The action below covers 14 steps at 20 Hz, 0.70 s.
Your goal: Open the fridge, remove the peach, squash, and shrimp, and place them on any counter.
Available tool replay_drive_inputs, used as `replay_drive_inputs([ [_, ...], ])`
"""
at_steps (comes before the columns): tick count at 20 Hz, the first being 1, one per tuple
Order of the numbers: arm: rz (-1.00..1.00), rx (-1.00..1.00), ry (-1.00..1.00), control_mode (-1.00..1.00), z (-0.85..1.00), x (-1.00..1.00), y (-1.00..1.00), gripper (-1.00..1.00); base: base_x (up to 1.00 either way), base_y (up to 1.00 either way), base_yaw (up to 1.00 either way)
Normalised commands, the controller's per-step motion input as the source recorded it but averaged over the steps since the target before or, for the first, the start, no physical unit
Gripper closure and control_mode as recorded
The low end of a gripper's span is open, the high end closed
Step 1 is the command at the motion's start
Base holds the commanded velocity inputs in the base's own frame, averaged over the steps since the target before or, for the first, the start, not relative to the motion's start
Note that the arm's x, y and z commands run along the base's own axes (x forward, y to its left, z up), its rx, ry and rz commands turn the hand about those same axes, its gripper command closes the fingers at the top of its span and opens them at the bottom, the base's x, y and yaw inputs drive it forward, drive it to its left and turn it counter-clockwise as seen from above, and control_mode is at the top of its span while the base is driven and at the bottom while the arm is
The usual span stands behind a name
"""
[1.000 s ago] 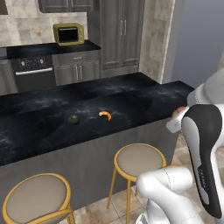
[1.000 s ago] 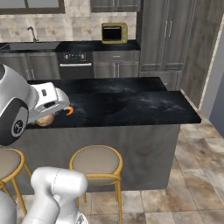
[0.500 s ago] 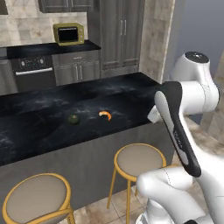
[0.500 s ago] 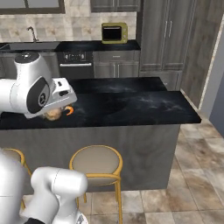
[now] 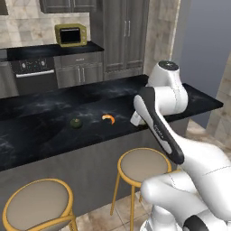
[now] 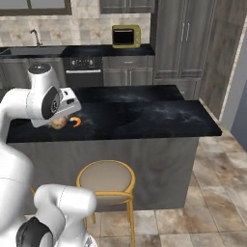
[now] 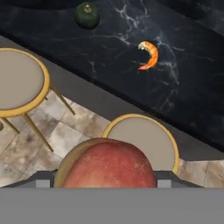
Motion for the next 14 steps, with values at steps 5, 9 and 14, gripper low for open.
replay_drive_inputs([
  [5,0.07,0.00,0.00,-1.00,-0.36,0.78,0.50,1.00,0.00,0.00,0.00],
  [9,0.05,0.00,0.02,-1.00,-0.42,0.82,0.62,1.00,0.00,0.00,0.00],
  [14,0.01,0.00,0.00,-1.00,-0.41,0.76,0.48,1.00,0.00,0.00,0.00],
])
